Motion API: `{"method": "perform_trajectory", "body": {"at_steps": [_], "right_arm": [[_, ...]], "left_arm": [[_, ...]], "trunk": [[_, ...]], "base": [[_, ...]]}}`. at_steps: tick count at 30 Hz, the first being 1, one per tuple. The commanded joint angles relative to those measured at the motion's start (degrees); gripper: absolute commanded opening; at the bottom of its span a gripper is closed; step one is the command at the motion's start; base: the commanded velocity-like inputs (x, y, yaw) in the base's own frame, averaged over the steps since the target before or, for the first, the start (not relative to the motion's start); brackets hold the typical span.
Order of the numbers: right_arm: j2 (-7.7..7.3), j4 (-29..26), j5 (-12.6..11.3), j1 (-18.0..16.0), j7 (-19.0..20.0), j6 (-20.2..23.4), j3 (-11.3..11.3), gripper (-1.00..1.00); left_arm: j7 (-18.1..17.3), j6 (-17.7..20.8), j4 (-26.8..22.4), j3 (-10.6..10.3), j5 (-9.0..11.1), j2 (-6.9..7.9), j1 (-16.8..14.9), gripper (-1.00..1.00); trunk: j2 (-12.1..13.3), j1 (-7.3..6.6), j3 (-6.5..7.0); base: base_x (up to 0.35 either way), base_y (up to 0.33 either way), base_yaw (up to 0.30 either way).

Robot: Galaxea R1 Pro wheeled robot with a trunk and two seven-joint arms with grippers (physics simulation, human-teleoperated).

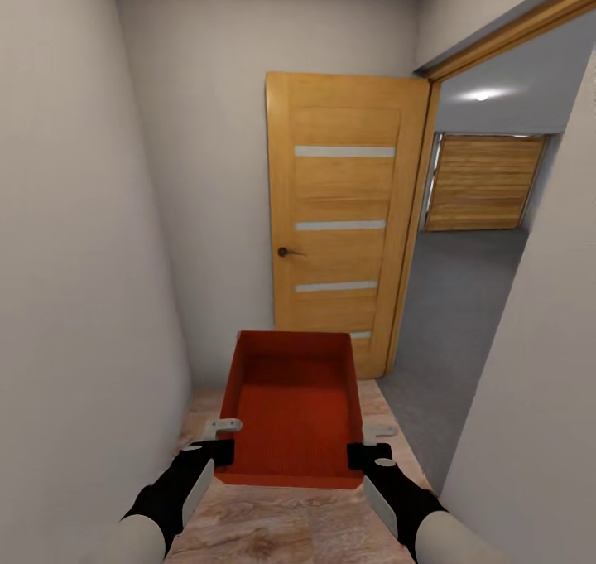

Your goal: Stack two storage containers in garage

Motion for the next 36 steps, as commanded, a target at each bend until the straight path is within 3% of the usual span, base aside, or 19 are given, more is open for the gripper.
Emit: {"method": "perform_trajectory", "body": {"at_steps": [1,7,28,36], "right_arm": [[-0.06,-0.5,-0.7,-0.1,-0.1,-2.2,-0.4,-1.00],[-0.11,-0.5,-0.7,-0.1,-0.1,-2.3,-0.4,-1.00],[-0.04,-0.5,-0.7,-0.1,-0.1,-2.2,-0.4,-1.00],[0.03,-0.5,-0.7,-0.1,-0.1,-2.2,-0.4,-1.00]], "left_arm": [[0.6,0.3,-0.1,0.1,0.3,0.53,0.1,-1.00],[0.6,0.3,-0.2,0.1,0.3,0.54,0.0,-1.00],[0.6,0.3,-0.7,0.1,0.3,0.54,0.1,-1.00],[0.6,0.3,-0.8,0.1,0.3,0.54,0.0,-1.00]], "trunk": [[0.0,0.05,-0.03],[0.0,0.05,-0.03],[0.0,0.05,-0.03],[0.0,0.05,-0.03]], "base": [[0.321,0.000,-0.243],[0.321,0.000,-0.156],[0.320,0.000,-0.011],[0.066,0.000,-0.237]]}}
